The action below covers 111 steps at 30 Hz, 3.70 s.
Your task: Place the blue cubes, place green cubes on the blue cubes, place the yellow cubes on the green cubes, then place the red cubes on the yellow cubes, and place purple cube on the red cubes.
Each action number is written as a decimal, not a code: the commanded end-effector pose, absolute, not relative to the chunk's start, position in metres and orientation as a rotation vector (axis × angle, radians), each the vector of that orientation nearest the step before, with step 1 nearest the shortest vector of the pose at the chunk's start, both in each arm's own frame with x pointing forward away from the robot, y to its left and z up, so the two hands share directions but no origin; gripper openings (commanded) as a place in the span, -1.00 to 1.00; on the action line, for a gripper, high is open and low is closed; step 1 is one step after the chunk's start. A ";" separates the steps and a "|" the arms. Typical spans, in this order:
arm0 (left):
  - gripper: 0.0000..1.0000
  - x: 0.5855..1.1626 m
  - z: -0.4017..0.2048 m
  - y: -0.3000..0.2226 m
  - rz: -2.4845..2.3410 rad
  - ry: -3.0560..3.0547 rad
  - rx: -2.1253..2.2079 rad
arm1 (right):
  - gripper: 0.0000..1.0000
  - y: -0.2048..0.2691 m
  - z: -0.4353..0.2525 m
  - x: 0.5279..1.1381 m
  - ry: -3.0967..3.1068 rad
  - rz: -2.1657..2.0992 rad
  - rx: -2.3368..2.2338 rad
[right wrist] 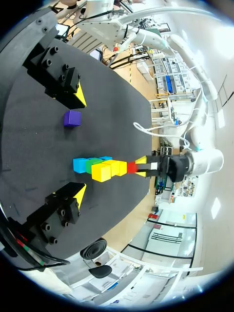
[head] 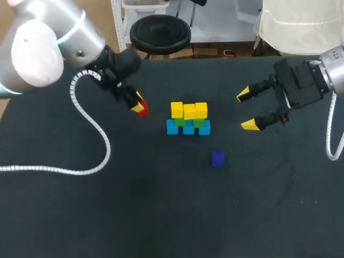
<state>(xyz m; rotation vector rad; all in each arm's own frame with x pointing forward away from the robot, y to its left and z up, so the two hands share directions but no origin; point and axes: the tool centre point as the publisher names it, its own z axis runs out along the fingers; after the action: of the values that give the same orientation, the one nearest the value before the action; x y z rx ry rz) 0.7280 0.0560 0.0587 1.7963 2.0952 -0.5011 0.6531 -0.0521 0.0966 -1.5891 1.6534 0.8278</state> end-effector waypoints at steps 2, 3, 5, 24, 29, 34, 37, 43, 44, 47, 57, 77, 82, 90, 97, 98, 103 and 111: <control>-1.00 0.713 0.097 0.057 -0.459 2.037 1.819 | 1.00 -0.052 0.096 0.653 1.652 0.827 -1.588; -1.00 0.711 0.103 0.055 -0.457 2.019 1.832 | 1.00 -0.052 0.096 0.653 1.652 0.827 -1.588; -1.00 0.707 0.113 0.049 -0.456 1.990 1.857 | 1.00 -0.052 0.096 0.653 1.652 0.827 -1.588; -1.00 0.666 0.130 0.004 -0.646 1.763 2.139 | 1.00 -0.052 0.096 0.653 1.652 0.827 -1.588; -1.00 0.666 0.130 0.004 -0.646 1.763 2.139 | 1.00 -0.052 0.096 0.653 1.652 0.827 -1.588; -1.00 0.666 0.130 0.004 -0.646 1.763 2.139 | 1.00 -0.052 0.096 0.653 1.652 0.827 -1.588; -1.00 0.666 0.130 0.004 -0.646 1.763 2.139 | 1.00 -0.052 0.096 0.653 1.652 0.827 -1.588; -1.00 0.666 0.130 0.004 -0.646 1.763 2.139 | 1.00 -0.052 0.096 0.653 1.652 0.827 -1.588; -1.00 0.666 0.130 0.004 -0.646 1.763 2.139 | 1.00 -0.052 0.096 0.653 1.652 0.827 -1.588; -1.00 0.668 0.139 -0.010 -0.617 1.742 2.148 | 1.00 -0.052 0.096 0.653 1.652 0.827 -1.588; -1.00 0.675 0.148 -0.048 -0.532 1.733 2.295 | 1.00 -0.052 0.096 0.653 1.652 0.827 -1.588; -1.00 0.694 0.120 -0.051 -0.588 1.861 2.282 | 1.00 -0.052 0.096 0.653 1.652 0.827 -1.588; -1.00 0.694 0.120 -0.051 -0.588 1.861 2.282 | 1.00 -0.052 0.096 0.653 1.652 0.827 -1.588; -1.00 0.694 0.120 -0.051 -0.588 1.861 2.282 | 1.00 -0.052 0.096 0.653 1.652 0.827 -1.588; -1.00 0.705 0.122 -0.057 -0.574 1.912 2.245 | 1.00 -0.052 0.096 0.653 1.652 0.827 -1.588; -1.00 0.706 0.120 -0.058 -0.570 1.932 2.239 | 1.00 -0.052 0.096 0.653 1.652 0.827 -1.588; -1.00 0.707 0.108 -0.058 -0.683 1.991 2.172 | 1.00 -0.052 0.096 0.653 1.652 0.827 -1.588; -1.00 0.710 0.103 -0.056 -0.706 2.044 2.117 | 1.00 -0.052 0.096 0.653 1.652 0.827 -1.588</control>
<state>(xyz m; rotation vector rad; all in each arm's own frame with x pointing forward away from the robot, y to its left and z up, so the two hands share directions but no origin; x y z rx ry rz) 0.7049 -0.0560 0.1030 2.1119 2.0380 -0.6980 0.6531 -0.0521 0.0967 -1.5890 1.6534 0.8278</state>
